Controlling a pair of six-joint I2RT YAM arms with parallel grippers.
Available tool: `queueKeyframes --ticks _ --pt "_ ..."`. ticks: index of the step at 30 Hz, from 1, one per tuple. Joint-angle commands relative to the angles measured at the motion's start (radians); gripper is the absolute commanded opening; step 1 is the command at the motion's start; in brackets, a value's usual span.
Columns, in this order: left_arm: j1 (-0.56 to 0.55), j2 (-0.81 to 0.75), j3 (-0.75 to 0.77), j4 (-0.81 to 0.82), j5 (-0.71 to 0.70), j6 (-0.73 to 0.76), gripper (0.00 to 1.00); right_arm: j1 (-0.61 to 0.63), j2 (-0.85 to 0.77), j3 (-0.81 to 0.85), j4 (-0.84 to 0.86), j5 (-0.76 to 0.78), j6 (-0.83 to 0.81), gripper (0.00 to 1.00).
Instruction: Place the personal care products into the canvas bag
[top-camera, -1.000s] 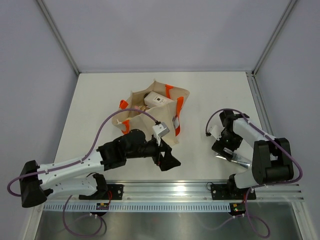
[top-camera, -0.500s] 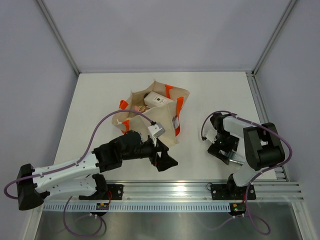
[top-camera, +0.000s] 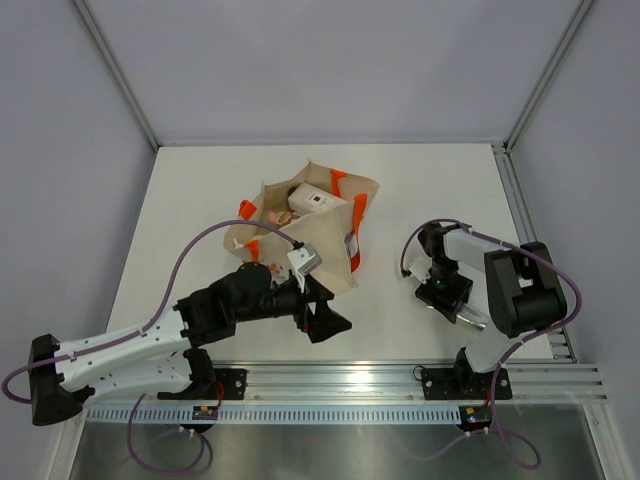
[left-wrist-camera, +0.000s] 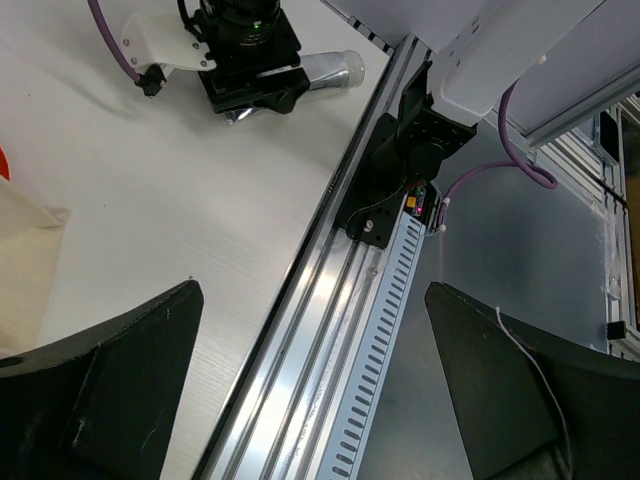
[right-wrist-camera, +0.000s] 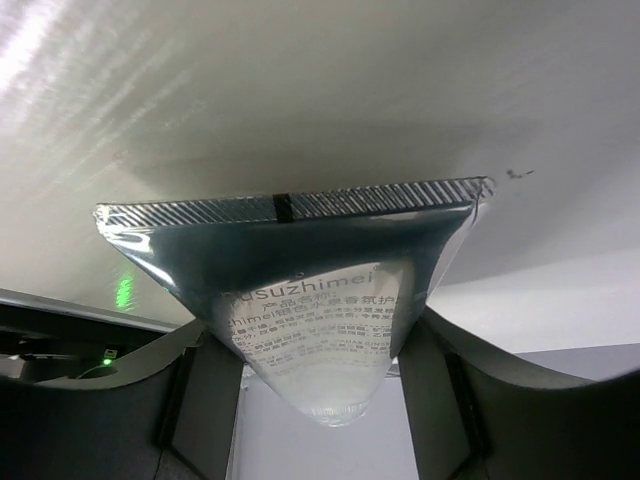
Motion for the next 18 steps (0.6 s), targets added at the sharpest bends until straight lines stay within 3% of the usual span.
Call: queueKeyframes --ticks 1,9,18 --pt "-0.003 -0.025 -0.010 0.040 -0.021 -0.006 0.99 0.009 -0.072 0.061 0.000 -0.104 0.013 0.39" --pt "-0.003 0.016 0.008 0.067 -0.007 -0.011 0.99 0.010 -0.222 0.231 -0.067 -0.319 0.056 0.19" --pt "-0.003 0.195 0.138 0.207 -0.082 -0.009 0.99 0.009 -0.342 0.481 -0.073 -0.684 0.220 0.10"
